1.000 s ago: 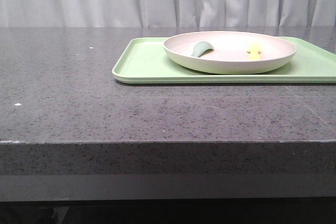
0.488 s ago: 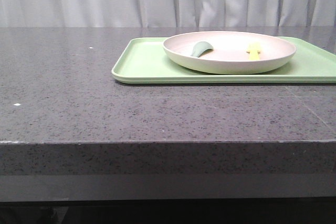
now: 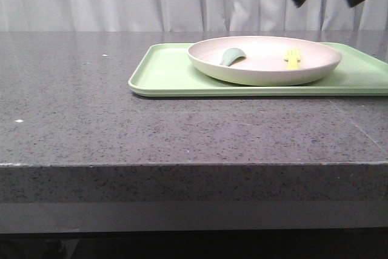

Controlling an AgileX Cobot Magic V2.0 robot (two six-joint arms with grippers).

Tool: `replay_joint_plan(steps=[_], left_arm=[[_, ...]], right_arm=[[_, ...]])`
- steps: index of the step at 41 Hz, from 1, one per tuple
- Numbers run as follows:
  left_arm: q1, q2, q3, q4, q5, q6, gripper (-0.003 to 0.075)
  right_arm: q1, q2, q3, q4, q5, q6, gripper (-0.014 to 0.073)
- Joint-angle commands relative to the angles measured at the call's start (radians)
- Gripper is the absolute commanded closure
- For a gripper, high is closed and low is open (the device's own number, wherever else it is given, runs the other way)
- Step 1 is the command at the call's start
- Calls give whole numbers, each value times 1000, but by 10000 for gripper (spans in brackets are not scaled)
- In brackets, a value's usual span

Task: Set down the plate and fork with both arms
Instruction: 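Lower the right gripper onto the yellow fork and close on it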

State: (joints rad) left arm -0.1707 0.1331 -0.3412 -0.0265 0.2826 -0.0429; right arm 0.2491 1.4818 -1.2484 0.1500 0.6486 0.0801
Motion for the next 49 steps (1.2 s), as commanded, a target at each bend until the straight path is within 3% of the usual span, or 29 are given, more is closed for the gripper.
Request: replay_joint_plan(steps=[1, 13, 36, 41, 49], left_arm=[[1, 15, -24, -3, -69, -13, 738], [1, 15, -24, -3, -69, -13, 738], [1, 15, -24, -3, -69, -13, 738], [1, 15, -24, -3, -69, -13, 738], [1, 15, -24, -3, -69, -13, 738]], right_arm=[[1, 82, -141, 0, 28, 29, 11], [-21, 298, -334, 0, 179, 82, 11], [-26, 354, -340, -4, 156, 82, 20], [-26, 354, -340, -4, 164, 82, 146], [-26, 351, -340, -4, 166, 81, 497]])
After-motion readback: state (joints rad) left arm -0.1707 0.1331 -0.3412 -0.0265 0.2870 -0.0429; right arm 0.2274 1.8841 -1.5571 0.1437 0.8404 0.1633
